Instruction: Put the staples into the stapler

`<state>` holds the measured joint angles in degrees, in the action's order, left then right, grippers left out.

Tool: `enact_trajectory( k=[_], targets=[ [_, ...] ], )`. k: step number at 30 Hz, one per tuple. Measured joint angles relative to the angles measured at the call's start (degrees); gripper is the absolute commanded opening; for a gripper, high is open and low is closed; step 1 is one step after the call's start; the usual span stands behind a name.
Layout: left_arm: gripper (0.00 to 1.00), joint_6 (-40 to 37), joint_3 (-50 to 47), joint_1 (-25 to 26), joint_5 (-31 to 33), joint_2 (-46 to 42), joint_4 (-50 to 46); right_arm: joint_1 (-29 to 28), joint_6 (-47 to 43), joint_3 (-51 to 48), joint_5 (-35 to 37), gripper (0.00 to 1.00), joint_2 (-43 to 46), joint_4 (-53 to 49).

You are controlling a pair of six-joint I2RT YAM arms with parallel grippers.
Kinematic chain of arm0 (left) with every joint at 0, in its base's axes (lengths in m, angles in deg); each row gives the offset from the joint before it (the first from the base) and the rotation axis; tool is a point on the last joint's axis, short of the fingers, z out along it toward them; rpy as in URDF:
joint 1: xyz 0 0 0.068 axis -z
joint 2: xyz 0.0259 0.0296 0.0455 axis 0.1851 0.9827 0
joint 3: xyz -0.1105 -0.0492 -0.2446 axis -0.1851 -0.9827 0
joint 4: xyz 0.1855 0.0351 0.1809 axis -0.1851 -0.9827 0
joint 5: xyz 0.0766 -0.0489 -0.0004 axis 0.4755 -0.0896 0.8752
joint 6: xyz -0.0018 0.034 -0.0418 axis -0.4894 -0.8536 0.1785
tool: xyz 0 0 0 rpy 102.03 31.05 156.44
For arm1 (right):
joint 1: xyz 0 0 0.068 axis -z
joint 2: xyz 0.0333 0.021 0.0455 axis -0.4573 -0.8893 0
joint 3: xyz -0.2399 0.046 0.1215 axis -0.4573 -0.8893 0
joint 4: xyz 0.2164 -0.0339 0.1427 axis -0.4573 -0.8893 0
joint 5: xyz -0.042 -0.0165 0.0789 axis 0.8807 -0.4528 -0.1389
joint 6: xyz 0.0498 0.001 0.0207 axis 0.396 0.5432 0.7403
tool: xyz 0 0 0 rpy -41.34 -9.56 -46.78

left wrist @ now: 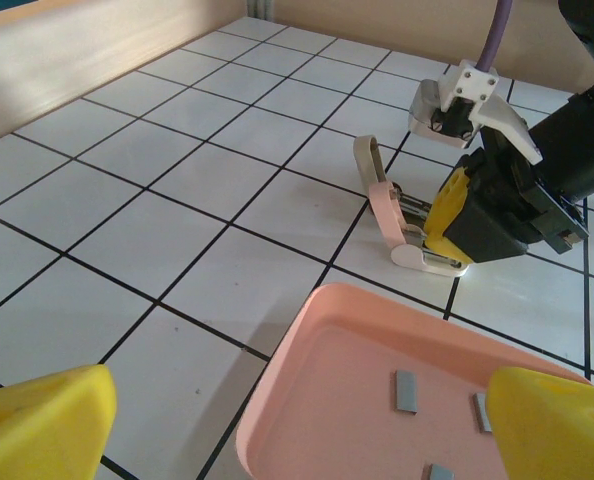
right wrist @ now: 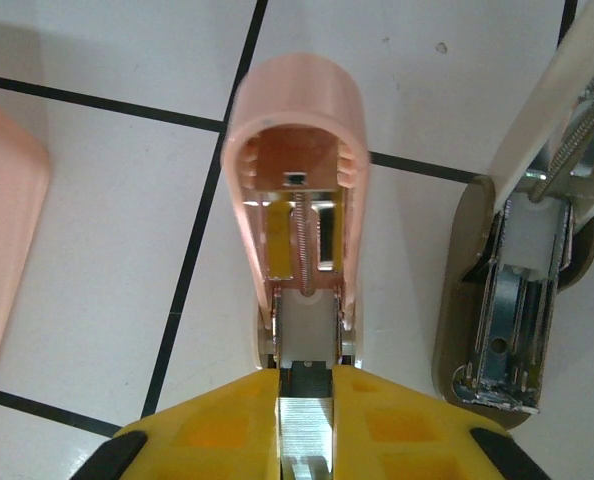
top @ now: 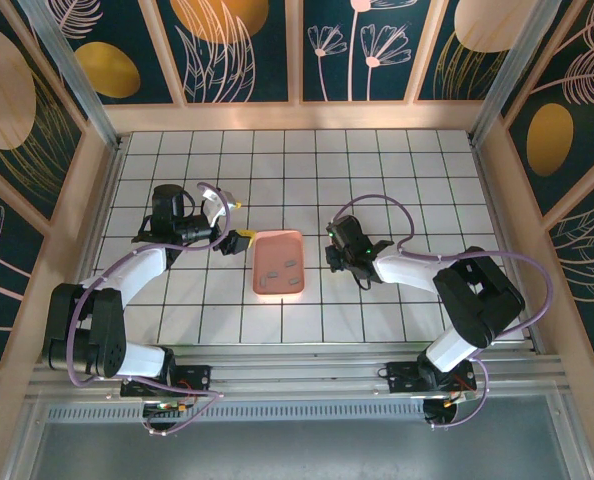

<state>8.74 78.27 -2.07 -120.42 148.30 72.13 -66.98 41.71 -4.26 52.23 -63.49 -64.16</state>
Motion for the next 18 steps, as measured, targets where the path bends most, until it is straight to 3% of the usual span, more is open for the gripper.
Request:
enact_trajectory(
  k=[6, 18],
  targets=[
    [0.94, 0.0, 0.0, 0.0, 0.0, 0.0, 0.0, -0.1, 0.9, 0.0, -0.2, 0.31, 2.6, -1.0],
    [0.94, 0.2, 0.0, 0.0, 0.0, 0.0, 0.0, -0.1, 4.6, 0.0, -1.4, 0.31, 10.5, -3.6]
  ],
)
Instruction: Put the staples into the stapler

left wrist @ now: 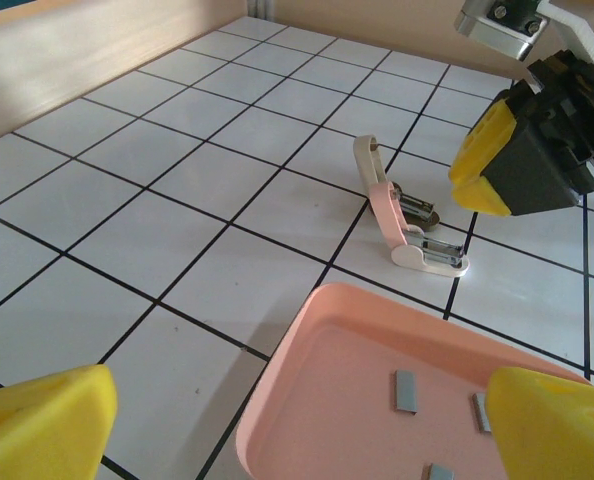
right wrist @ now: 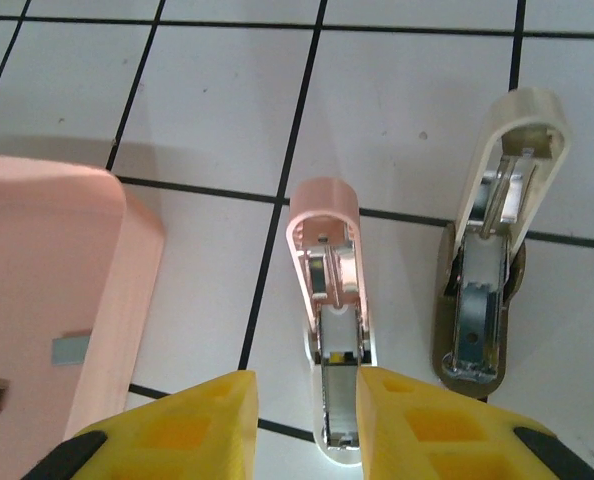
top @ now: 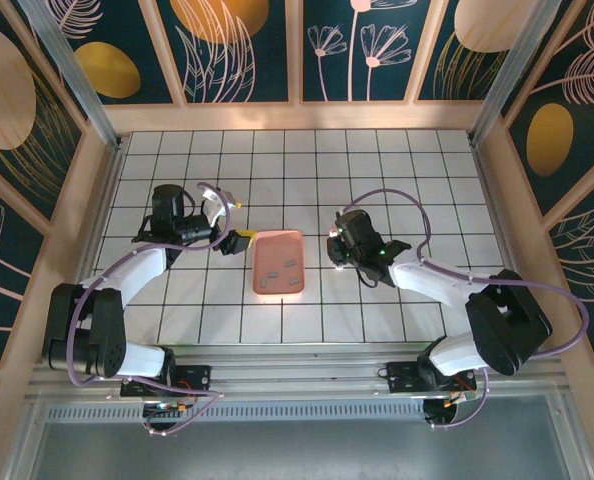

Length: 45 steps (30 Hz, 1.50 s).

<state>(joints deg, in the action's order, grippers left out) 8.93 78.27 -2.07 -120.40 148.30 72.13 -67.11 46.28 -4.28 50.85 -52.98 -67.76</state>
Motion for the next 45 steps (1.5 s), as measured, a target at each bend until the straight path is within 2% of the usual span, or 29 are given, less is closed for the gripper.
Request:
enact_trajectory(
  k=[10, 15, 23, 26, 30, 36, 45],
  targets=[
    [0.92, 3.8, 0.0, 0.0, 2.2, 0.0, 1.6, -0.1, -0.2, 5.8, -2.3, 0.32, 0.0, -5.0],
    [0.92, 7.8, 0.5, 0.0, 5.9, 0.0, 2.3, -0.1, -5.0, 10.1, -4.9, 0.32, -0.2, -7.5],
    [0.94, 17.9, 1.3, 0.0, 14.7, -1.5, 0.7, -0.2, -25.3, 20.4, -14.6, 0.33, -7.0, -11.5],
    [0.96, 24.1, -0.7, 0.0, 18.3, -4.8, 0.3, -0.5, -36.3, 24.8, -19.4, 0.33, -11.7, -14.1],
    [0.97, 32.5, -5.8, 0.0, 23.0, -11.0, -0.3, -1.9, -49.7, 30.1, -22.3, 0.37, -18.4, -18.2],
    [0.97, 41.8, -12.1, 0.0, 27.4, -17.6, -3.0, -5.9, -63.7, 36.1, -21.1, 0.41, -27.8, -23.5],
    [0.97, 45.9, -16.4, 0.0, 31.2, -23.8, -6.3, -8.2, -74.3, 38.2, -16.9, 0.42, -33.1, -27.5]
  ],
)
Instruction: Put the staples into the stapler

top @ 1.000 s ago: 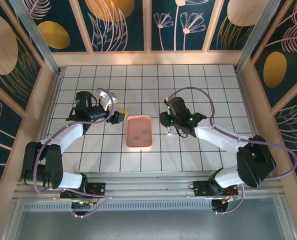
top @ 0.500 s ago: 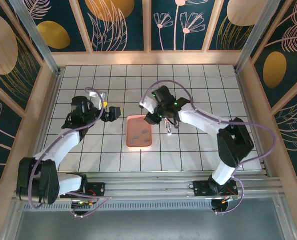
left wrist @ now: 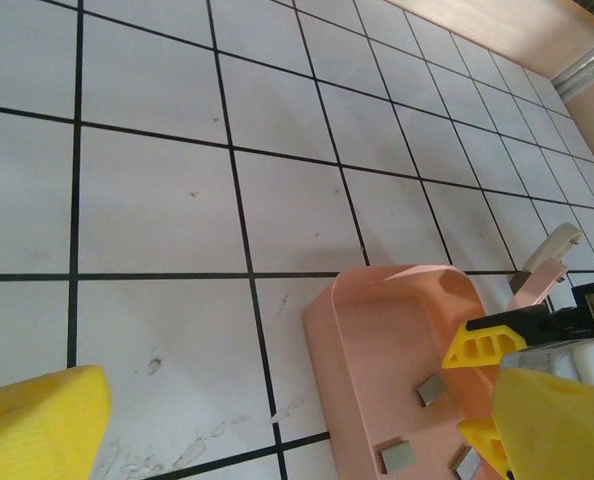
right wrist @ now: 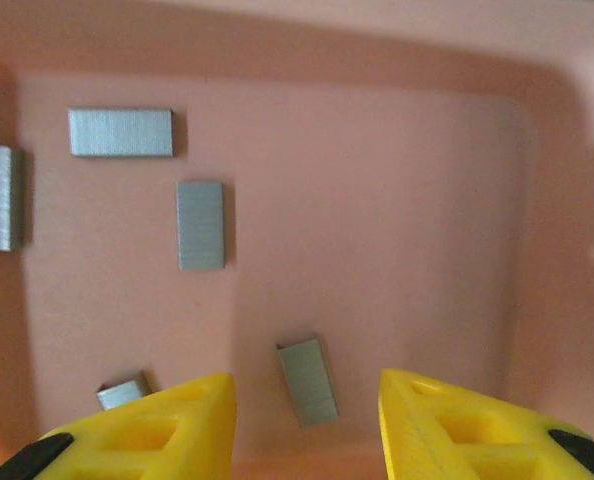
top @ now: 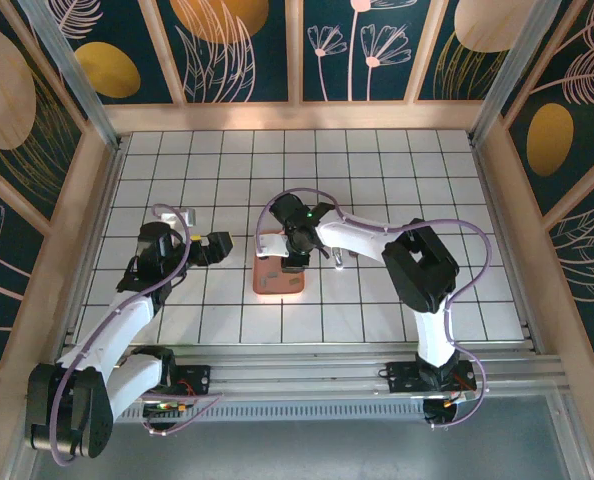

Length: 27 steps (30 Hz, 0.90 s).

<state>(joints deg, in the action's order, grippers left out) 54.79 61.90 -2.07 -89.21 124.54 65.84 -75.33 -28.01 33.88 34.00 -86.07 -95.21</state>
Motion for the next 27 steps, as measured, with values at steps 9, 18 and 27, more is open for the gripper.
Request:
enact_trajectory(
  k=[9, 18, 27],
  targets=[
    [0.97, 0.6, -1.8, 0.0, 0.6, -0.6, -0.9, -0.5, -4.0, 4.5, 2.9, 0.41, -4.2, -2.4],
    [0.97, 0.6, -2.1, 0.0, 0.6, -1.5, -1.1, -0.5, -5.7, 6.8, 3.6, 0.39, -6.7, -5.0],
    [0.97, 0.6, -2.2, 0.0, 0.7, -1.6, -1.2, -0.6, -7.0, 8.7, 4.2, 0.32, -8.5, -7.3]
  ],
)
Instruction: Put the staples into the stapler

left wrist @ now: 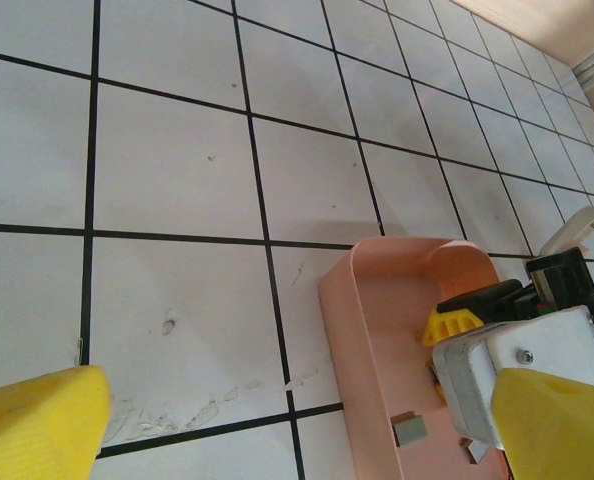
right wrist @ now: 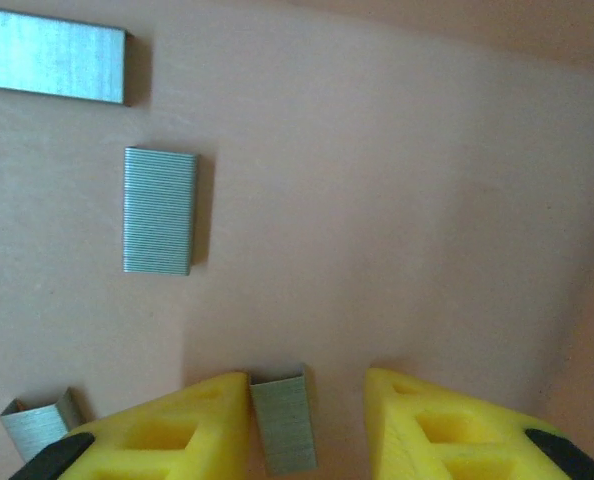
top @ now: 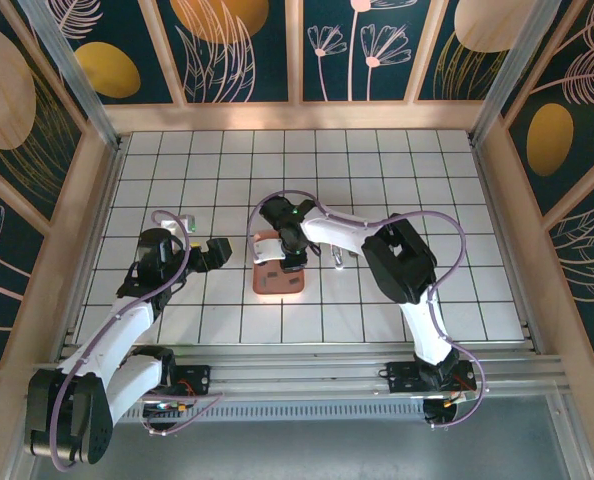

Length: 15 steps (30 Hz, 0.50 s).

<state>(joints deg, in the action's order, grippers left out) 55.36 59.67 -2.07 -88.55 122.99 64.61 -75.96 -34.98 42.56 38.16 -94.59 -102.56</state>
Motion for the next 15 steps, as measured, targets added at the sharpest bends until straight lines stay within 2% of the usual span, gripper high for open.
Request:
enact_trajectory(
  k=[15],
  targets=[
    [0.97, -0.1, -0.2, 0.0, 0.2, 0.0, -0.4, -0.3, 0.0, 4.7, 0.9, 0.16, -2.8, -4.4]
  ],
)
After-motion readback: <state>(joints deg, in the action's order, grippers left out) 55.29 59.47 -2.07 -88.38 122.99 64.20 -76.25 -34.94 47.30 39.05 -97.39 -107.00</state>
